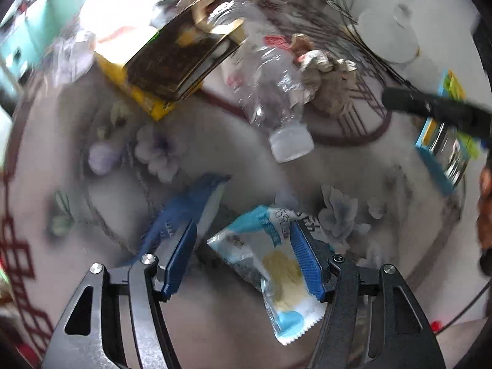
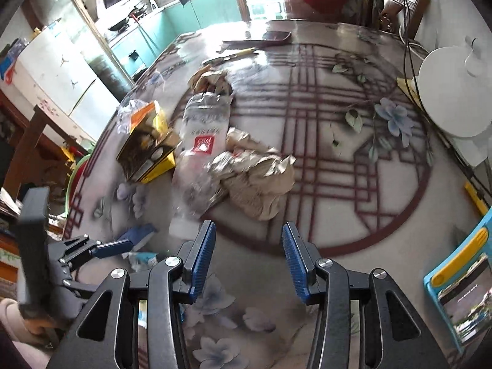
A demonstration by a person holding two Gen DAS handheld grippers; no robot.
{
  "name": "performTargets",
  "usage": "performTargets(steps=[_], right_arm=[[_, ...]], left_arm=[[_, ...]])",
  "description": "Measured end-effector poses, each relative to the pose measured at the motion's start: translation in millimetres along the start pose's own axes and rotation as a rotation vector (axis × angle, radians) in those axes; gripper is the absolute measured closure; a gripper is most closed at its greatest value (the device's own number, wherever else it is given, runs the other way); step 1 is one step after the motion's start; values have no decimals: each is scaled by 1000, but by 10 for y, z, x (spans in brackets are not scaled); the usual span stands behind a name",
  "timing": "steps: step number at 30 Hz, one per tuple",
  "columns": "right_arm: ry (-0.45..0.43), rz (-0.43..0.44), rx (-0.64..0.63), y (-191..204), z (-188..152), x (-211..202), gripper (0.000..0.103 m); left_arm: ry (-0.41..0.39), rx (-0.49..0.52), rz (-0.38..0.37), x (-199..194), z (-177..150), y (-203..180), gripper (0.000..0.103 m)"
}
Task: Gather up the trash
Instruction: 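Grasp the blue-white snack packet with the left tool while the right tool grasps crumpled brown paper, then carry the packet and brown paper over the red bucket with both tools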
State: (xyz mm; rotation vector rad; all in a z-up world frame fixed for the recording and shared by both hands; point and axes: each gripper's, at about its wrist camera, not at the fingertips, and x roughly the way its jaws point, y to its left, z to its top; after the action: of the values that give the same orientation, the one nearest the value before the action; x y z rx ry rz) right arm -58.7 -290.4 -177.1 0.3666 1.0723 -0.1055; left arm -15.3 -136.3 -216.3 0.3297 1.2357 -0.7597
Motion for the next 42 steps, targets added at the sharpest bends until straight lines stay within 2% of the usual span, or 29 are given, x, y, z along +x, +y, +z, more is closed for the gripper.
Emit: performTargets(steps=[2,3,4,5,6,8,12,16,17,18,19,24,29,33,38,42], right_arm=[[-5,3,-12,-1,62,25,59],[-6,5,-16,4,84,53,59],[-8,7,-20,14,113,69,59],[-12,12,-25,25,159,93,59],[-16,13,-30,47,180,122,59],[-18,13,-44,80,237,187,59],[29,-19,-101,174,340,401,57],[73,-26,-109,152,352,621,57],[81,-17,-95,122,351,673,61],[79,0,-82,94,338,694,79],[78,12,-66,62,331,719,80],[46,22,-35,20,324,637,81],[-21,5,-37,126,353,325,81],[-60,-3,-41,258,379,101,81],[-80,0,-37,475,418,-8,81],[-94,5,-39,667,456,-22,81]], left_arm=[[-17,53,53,14,-7,-77,48],[-29,94,100,20,-22,-128,57],[-36,122,131,27,-30,-170,61],[-46,143,120,17,-42,-196,71],[-48,142,118,9,-50,-202,79],[-47,132,124,0,-53,-200,88],[-44,72,155,-58,-70,-102,97],[-48,-5,163,-205,-148,64,99],[-48,-20,164,-236,-167,101,100],[-47,-32,165,-272,-183,149,99],[-47,-47,166,-311,-198,198,99],[-72,-134,175,-510,-266,503,99],[-102,-180,225,-549,-252,732,99],[-120,-223,225,-617,-253,925,99],[-130,-224,246,-645,-244,1075,99],[-129,-224,227,-682,-254,1208,99]])
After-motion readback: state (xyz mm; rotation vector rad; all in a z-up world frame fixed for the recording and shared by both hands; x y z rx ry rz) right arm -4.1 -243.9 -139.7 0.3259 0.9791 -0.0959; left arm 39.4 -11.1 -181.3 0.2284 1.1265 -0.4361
